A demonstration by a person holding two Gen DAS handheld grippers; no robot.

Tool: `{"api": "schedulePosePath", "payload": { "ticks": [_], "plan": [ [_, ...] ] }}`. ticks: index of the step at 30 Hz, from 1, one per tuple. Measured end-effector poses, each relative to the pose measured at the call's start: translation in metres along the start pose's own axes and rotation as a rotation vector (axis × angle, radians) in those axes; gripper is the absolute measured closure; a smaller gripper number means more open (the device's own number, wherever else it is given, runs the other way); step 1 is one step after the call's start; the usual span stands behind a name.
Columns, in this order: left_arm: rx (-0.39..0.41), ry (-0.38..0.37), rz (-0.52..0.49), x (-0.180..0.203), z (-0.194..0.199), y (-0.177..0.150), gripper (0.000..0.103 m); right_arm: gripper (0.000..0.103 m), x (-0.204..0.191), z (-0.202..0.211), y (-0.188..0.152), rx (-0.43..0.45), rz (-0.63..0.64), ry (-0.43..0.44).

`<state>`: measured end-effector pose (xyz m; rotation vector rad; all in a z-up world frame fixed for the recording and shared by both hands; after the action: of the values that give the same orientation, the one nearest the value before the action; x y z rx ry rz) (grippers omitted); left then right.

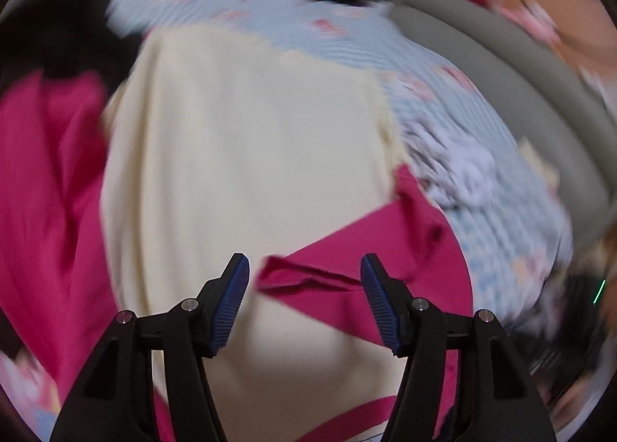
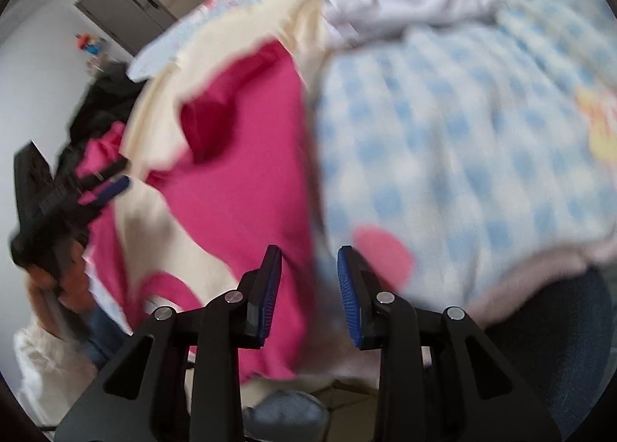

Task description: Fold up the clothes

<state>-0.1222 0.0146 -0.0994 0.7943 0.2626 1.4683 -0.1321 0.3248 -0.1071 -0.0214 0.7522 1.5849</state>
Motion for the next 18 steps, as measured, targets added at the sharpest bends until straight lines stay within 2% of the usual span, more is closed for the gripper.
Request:
{"api": "schedulePosePath", "payload": {
  "ticks": [2, 4, 5, 8, 11, 13, 14, 16, 17, 18],
  "plan": [
    [0.004, -0.009, -0.094, 0.019, -0.001, 0.003, 0.040, 0.073, -0.019, -0.001, 0.022, 0.035, 0.068, -0.013],
    [-0.016, -0.078, -0.125, 0.031, -0.010, 0.001, 0.039, 0.072, -0.027, -0.015, 0.038, 0.040, 0.130, -0.033],
    [-0.032, -0.084, -0.145, 0.037, -0.017, -0.003, 0.039, 0.072, -0.027, -0.023, 0.043, 0.027, 0.142, -0.034],
    [-0.091, -0.015, -0.211, 0.054, -0.044, -0.013, 0.038, 0.072, -0.034, -0.039, 0.047, -0.003, 0.147, -0.033],
    [-0.128, 0.144, -0.242, 0.055, -0.072, -0.007, 0.040, 0.076, -0.031, -0.054, 0.054, -0.035, 0.137, -0.078],
    [-0.098, 0.248, -0.196, 0.036, -0.074, 0.013, 0.042, 0.084, -0.031, -0.057, 0.058, -0.044, 0.137, -0.090],
    [-0.070, 0.285, -0.124, 0.018, -0.070, 0.028, 0.042, 0.092, -0.032, -0.058, 0.065, -0.043, 0.138, -0.084],
    [-0.015, 0.360, -0.024, -0.012, -0.059, 0.050, 0.044, 0.097, -0.035, -0.060, 0.080, -0.041, 0.141, -0.074],
    [-0.002, 0.352, 0.007, -0.020, -0.055, 0.055, 0.044, 0.097, -0.037, -0.061, 0.087, -0.040, 0.142, -0.069],
    [0.002, 0.312, 0.030, -0.026, -0.051, 0.058, 0.044, 0.091, -0.038, -0.062, 0.095, -0.039, 0.144, -0.063]
  ]
}}
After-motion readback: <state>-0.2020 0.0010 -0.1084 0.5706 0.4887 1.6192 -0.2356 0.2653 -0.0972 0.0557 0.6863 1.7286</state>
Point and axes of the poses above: each gripper's, at about its wrist camera, not at the fingertips, and z roughly against the way its jaws point, x to its right, y to its top, the point moved 1 cm from there along -z, roughly the way its jaws point, and after that the axes turned 1 degree about z, right-handed, at the moved point
